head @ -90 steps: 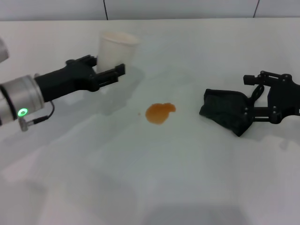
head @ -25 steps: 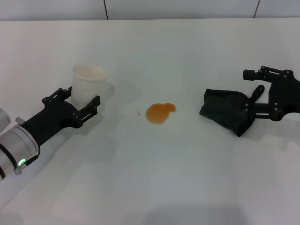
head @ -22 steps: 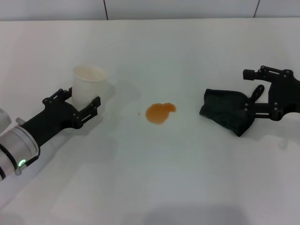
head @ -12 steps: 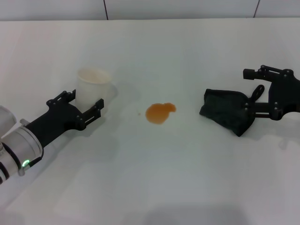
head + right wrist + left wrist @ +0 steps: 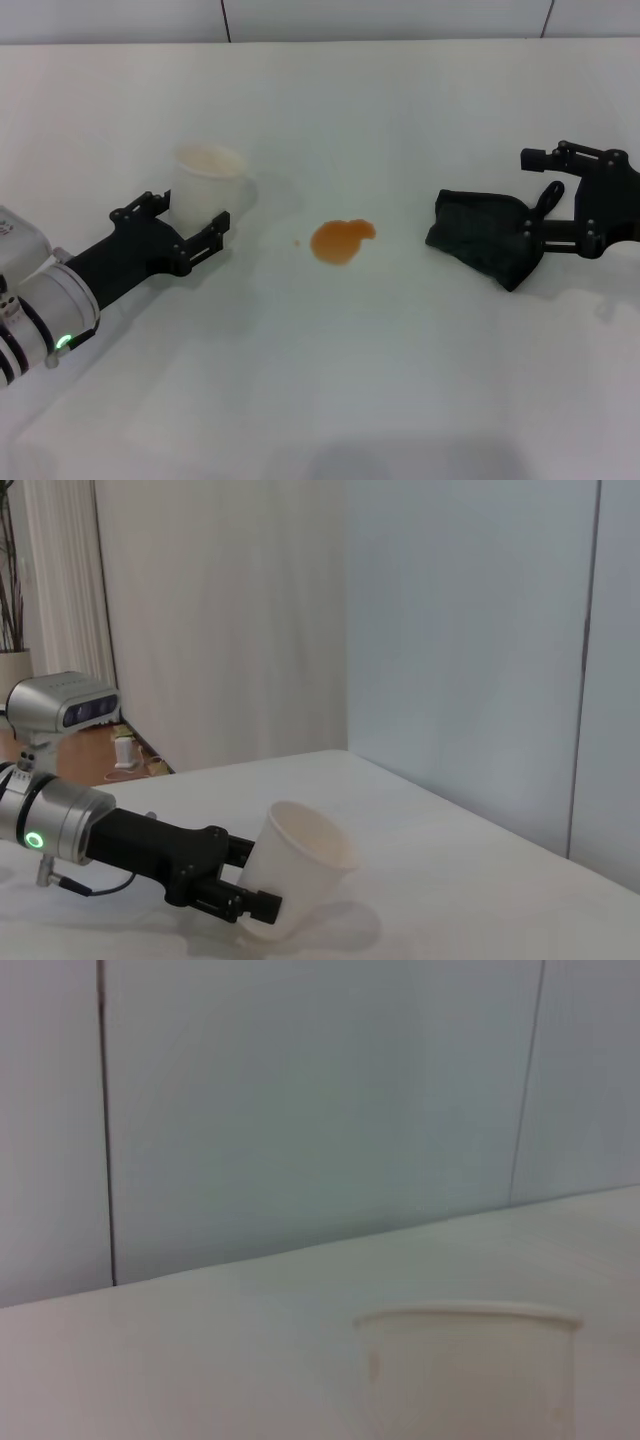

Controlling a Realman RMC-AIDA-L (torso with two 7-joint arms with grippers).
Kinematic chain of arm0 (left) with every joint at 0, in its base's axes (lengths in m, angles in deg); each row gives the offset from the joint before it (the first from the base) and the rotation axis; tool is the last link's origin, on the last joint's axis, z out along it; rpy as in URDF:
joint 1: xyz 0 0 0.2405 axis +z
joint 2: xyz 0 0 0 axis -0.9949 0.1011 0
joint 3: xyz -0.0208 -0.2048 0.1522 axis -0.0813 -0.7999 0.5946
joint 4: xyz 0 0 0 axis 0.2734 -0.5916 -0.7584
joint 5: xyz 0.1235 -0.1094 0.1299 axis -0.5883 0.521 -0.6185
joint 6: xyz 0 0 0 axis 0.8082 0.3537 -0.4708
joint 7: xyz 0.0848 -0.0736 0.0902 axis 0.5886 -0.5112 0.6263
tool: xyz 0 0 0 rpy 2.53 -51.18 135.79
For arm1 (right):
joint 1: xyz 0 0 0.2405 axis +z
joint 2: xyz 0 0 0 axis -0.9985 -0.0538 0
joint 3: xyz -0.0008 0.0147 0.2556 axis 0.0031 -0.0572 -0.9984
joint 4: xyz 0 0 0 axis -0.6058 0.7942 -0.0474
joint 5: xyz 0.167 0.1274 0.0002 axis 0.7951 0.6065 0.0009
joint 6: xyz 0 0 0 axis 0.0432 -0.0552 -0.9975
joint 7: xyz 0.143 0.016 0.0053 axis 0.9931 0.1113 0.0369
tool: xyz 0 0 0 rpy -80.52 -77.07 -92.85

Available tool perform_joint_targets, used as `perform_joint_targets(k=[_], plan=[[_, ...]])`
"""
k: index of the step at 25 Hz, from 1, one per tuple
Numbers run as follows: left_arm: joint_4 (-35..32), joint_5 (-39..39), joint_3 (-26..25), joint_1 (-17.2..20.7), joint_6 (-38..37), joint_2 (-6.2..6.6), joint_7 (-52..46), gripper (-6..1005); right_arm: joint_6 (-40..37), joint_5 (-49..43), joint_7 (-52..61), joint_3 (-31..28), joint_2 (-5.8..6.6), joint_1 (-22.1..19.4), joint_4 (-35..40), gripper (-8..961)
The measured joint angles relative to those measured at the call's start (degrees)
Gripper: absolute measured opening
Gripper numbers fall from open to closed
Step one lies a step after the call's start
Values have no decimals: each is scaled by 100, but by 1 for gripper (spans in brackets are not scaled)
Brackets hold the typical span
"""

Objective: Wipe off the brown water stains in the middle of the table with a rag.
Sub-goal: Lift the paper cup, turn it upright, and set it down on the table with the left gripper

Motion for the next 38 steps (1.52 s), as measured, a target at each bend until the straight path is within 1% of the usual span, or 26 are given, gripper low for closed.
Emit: perform_joint_targets(k=[5,19,30,38], plan=[[-22,-129,0,-17,3,-9,0,744,0,9,-7,0,0,0,-33,851],[-125,-129,0,203,-60,13,-39,762,-66,18,-13,0,3,-31,-13,852],[-64,-140,0,148,-64,35,-345,777,-111,18,-13,-8,9,-30,5,851],[-61,-251,1,112,-23,33,-377,882,-140,81,-13,-9,9,-21,12,851]])
